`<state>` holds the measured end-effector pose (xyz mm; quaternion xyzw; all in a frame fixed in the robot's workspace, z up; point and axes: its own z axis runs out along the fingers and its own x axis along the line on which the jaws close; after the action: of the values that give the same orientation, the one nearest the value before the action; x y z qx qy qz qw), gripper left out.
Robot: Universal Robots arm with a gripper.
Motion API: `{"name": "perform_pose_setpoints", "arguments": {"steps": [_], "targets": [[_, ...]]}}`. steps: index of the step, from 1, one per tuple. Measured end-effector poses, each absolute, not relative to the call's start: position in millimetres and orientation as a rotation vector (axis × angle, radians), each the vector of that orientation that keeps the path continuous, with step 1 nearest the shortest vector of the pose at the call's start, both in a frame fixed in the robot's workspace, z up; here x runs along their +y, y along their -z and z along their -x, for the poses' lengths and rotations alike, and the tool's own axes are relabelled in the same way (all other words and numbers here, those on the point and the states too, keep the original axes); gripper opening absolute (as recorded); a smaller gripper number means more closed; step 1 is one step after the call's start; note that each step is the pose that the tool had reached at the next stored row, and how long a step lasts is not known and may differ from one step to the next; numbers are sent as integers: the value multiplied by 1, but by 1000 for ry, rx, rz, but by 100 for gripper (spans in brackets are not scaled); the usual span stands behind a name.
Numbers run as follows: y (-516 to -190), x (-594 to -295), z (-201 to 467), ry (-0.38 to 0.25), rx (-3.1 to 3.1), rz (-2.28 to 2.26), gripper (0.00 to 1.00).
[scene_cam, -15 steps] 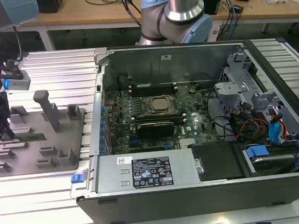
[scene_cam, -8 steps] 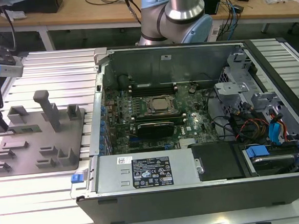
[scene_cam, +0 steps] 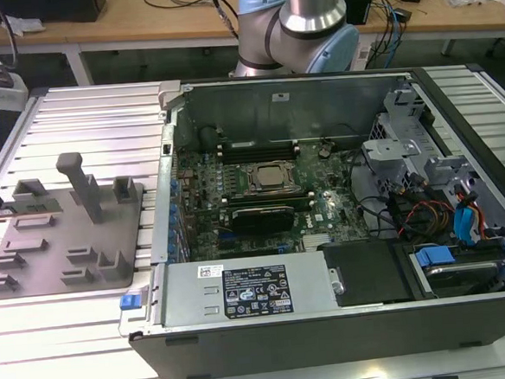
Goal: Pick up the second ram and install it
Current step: 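Pick up the second ram and move it above second insertion slot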
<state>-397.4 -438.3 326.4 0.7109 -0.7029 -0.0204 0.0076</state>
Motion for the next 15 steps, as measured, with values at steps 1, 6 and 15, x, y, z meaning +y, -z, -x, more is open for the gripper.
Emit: {"name": "perform_pose_setpoints", "arguments": {"steps": [1, 6, 15], "targets": [[-331, -438, 397, 64, -2198, -2223, 9], [-341, -438, 397, 64, -2198, -2223, 9], [-361, -438, 397, 63, -2198, -2223, 9]]}}
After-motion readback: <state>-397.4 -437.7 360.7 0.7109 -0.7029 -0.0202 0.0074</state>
